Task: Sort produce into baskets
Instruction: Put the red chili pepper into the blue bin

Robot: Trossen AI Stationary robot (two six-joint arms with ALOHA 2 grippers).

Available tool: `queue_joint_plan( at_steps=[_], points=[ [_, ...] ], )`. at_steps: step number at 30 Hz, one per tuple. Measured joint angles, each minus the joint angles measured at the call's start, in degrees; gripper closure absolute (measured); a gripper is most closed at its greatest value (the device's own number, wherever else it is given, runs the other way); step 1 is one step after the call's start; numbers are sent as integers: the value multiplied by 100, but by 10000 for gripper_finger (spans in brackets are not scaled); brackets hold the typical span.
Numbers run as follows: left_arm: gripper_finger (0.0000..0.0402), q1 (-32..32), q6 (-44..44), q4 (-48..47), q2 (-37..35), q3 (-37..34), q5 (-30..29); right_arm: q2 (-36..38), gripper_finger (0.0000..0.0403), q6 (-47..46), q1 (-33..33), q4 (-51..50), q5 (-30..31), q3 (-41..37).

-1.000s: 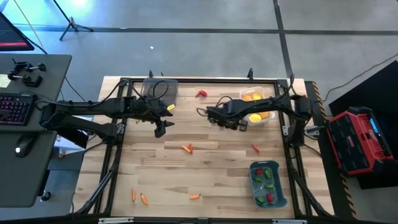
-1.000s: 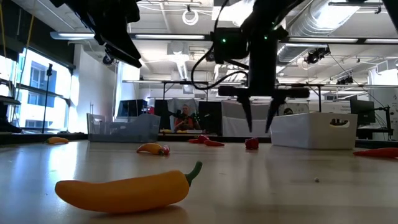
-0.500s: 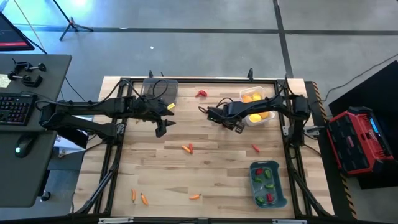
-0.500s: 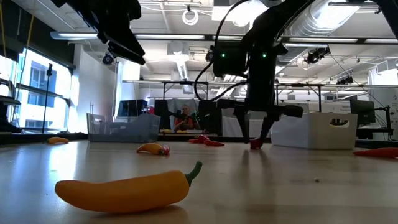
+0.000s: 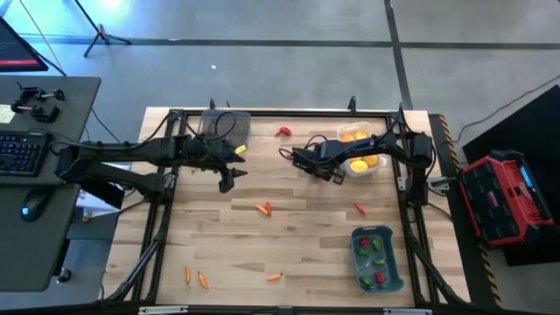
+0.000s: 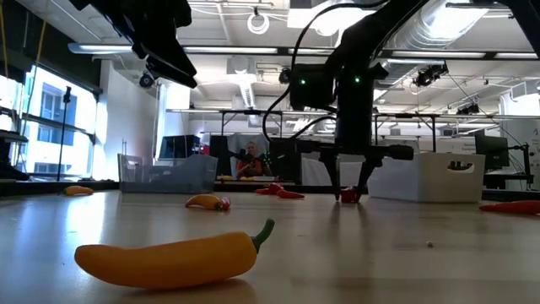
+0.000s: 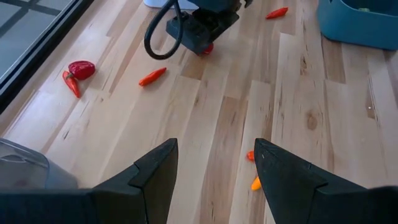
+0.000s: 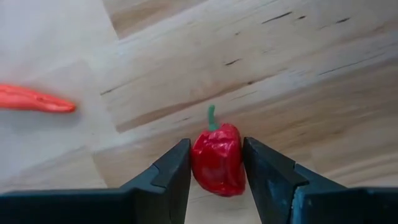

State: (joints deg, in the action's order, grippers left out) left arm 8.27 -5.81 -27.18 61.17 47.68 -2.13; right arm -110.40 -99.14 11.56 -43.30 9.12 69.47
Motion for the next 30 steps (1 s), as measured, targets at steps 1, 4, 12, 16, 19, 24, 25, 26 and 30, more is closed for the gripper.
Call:
queue_joint_plan(
  at_steps=[1,4,12,16,19,24,25,26,30],
  points=[
    [202,0,-9,-2,0,0,0,-10,265,54,-14,21,-37,5],
    [202,0,-125,0,0,0,-2,-2,271,161,-104,2,58,9],
    [202,-2,-310,102,0,0,-165,633,364,941,-344,-887,268,2],
    [202,-2,-763,330,0,0,-589,1175,383,1534,-633,-1622,283,-2],
    [202,-2,-1092,571,0,0,-657,1645,375,1547,-1080,-2215,400,-2],
    [202,-13,-1902,987,0,0,-597,2444,364,818,-2273,-2806,815,-2],
    [202,-13,-2014,1060,0,0,-593,2572,364,672,-2548,-2812,867,-2],
    [202,-13,-2126,1125,0,0,-592,2677,364,524,-2854,-2840,907,-2],
    [202,-13,-2574,1367,0,0,-592,2847,363,-430,-4092,-3154,848,-2]
  ],
)
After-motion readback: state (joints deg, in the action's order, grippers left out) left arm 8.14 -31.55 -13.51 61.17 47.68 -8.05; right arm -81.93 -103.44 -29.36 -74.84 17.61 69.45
